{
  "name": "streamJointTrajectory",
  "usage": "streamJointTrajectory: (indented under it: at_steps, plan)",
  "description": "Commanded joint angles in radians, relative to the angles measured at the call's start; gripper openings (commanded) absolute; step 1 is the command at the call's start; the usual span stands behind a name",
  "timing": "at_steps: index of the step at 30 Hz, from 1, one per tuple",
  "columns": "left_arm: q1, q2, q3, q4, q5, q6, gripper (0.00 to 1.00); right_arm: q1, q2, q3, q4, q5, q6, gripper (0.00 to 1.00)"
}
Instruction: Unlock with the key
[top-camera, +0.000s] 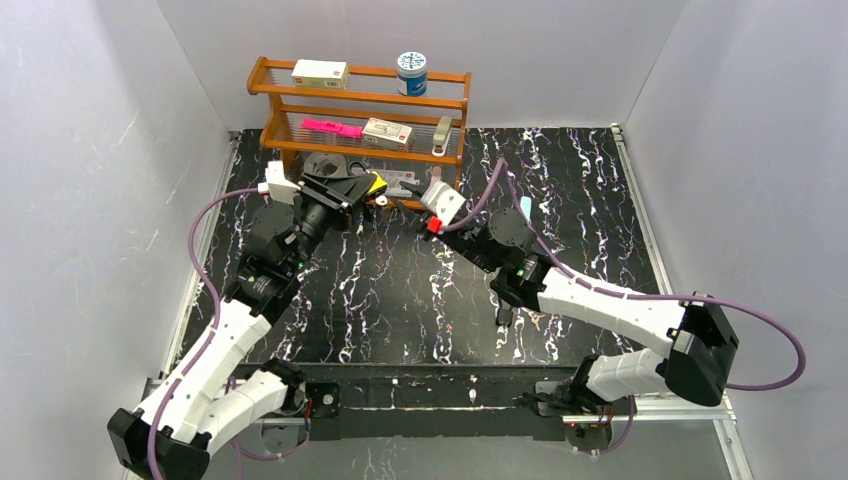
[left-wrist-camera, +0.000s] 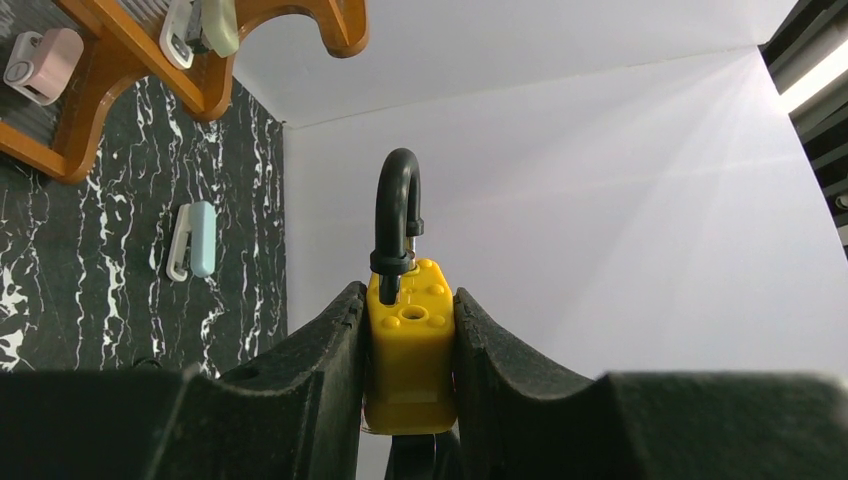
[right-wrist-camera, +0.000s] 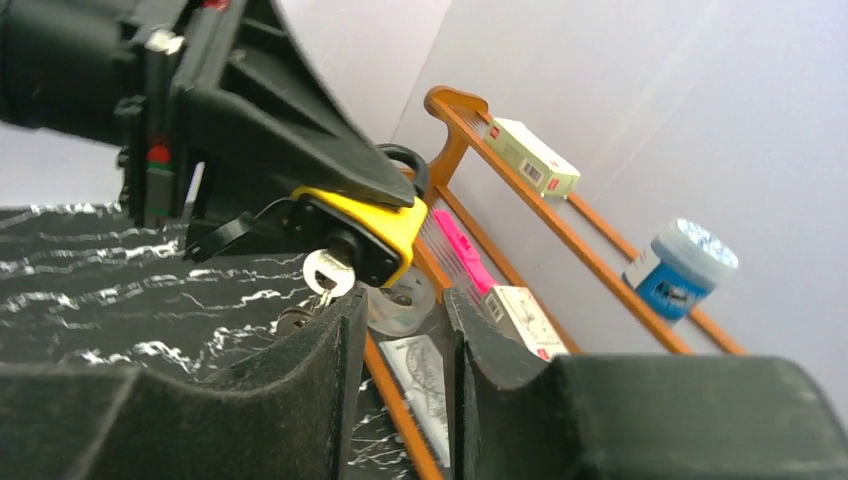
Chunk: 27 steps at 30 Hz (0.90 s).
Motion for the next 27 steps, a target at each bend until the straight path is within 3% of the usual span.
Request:
streamJointTrajectory:
  at_steps: [1, 8, 11, 14, 19, 24, 27]
  plan:
    - [-0.005, -0.009, 0.066, 0.018, -0.003, 0.022, 0.0, 0.004, -0.003, -0.003, 0.09, -0.143, -0.278, 0.4]
    - [-0.005, 0.0, 0.066, 0.05, 0.011, 0.048, 0.0, 0.005, -0.04, -0.022, 0.047, -0.184, -0.275, 0.45]
    - [-0.005, 0.008, 0.057, 0.114, 0.07, 0.073, 0.0, 0.004, -0.066, -0.011, -0.039, -0.197, -0.199, 0.47]
    - [-0.005, 0.006, 0.031, 0.212, 0.11, 0.115, 0.0, 0.004, -0.098, 0.013, -0.089, -0.151, 0.04, 0.5]
    - [-0.005, 0.001, 0.007, 0.327, 0.215, 0.182, 0.0, -0.031, -0.168, -0.004, -0.107, -0.046, 0.607, 0.52]
    - [-0.005, 0.014, 0.012, 0.421, 0.345, 0.178, 0.0, -0.164, -0.195, -0.068, -0.045, -0.216, 1.068, 0.58]
    - [-0.005, 0.016, 0.019, 0.456, 0.396, 0.186, 0.0, -0.241, -0.186, -0.108, 0.049, -0.333, 1.244, 0.58]
